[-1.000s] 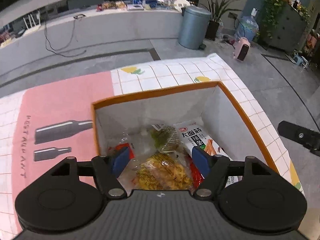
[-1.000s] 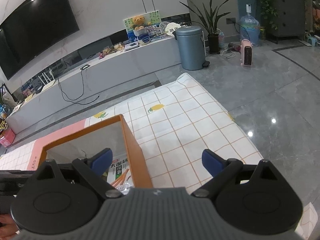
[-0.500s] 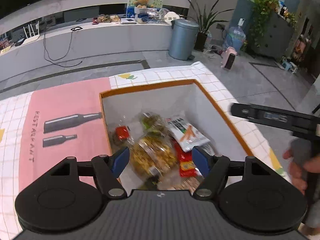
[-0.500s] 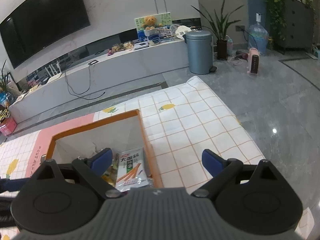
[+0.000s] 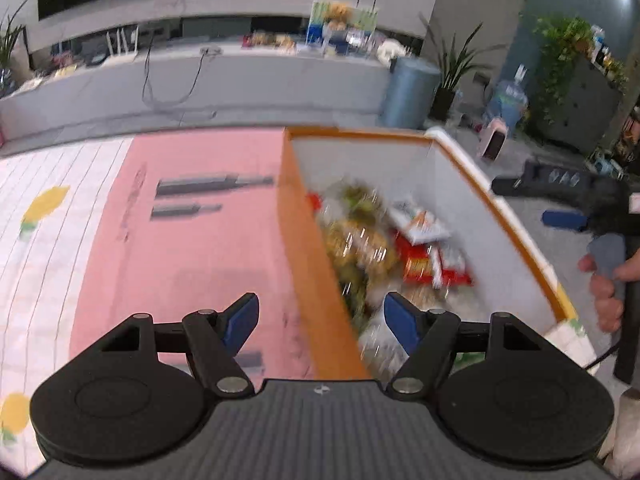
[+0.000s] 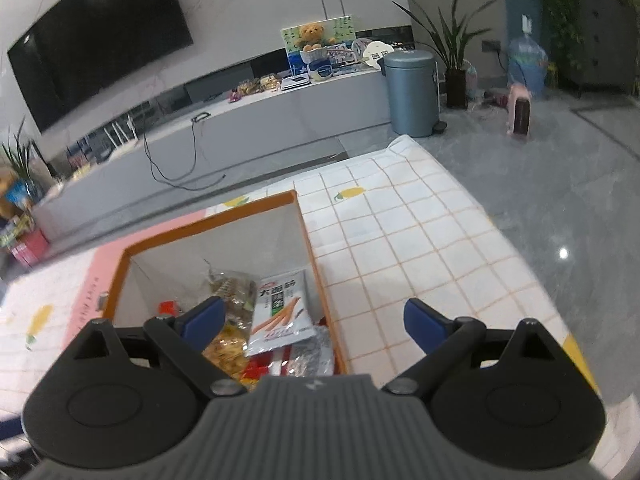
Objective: Organize snacks
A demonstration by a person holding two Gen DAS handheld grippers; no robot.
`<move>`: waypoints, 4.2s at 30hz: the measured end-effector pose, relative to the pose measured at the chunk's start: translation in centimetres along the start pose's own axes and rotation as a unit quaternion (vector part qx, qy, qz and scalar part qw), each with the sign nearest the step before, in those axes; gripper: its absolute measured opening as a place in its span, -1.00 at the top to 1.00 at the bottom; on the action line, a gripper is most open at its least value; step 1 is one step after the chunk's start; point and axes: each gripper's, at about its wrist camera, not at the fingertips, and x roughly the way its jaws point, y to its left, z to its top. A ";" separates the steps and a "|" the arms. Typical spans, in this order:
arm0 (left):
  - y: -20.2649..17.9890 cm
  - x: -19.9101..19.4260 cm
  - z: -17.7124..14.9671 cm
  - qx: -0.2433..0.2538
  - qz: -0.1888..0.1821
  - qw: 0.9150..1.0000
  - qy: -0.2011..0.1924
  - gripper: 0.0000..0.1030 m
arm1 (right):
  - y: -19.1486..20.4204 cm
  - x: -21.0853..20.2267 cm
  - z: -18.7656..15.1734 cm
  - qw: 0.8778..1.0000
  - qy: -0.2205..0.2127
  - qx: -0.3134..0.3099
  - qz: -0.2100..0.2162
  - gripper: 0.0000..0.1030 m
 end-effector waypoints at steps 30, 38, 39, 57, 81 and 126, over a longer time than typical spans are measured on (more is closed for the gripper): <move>-3.1 -11.8 0.4 -0.024 0.028 0.999 -0.003 -0.88 | 8.2 -15.7 -7.8 0.995 0.075 -0.031 -0.059 -0.94; -5.4 -10.4 2.9 0.026 0.045 0.998 0.038 -0.89 | 10.4 -14.8 -5.5 0.990 0.121 -0.060 -0.046 -0.94; -5.5 -10.0 3.1 0.021 0.047 0.998 0.048 -0.89 | 10.7 -14.7 -5.2 0.989 0.124 -0.066 -0.050 -0.94; -6.3 -7.9 5.0 0.031 0.021 0.992 0.124 -0.89 | 11.5 -14.2 -3.1 0.979 0.174 -0.085 -0.068 -0.93; -5.9 -8.4 4.9 0.027 0.029 0.993 0.111 -0.89 | 12.4 -14.5 -3.2 0.980 0.163 -0.091 -0.070 -0.93; -6.4 -8.8 4.2 0.027 0.028 0.993 0.111 -0.88 | 12.3 -15.1 -4.3 0.980 0.157 -0.099 -0.078 -0.93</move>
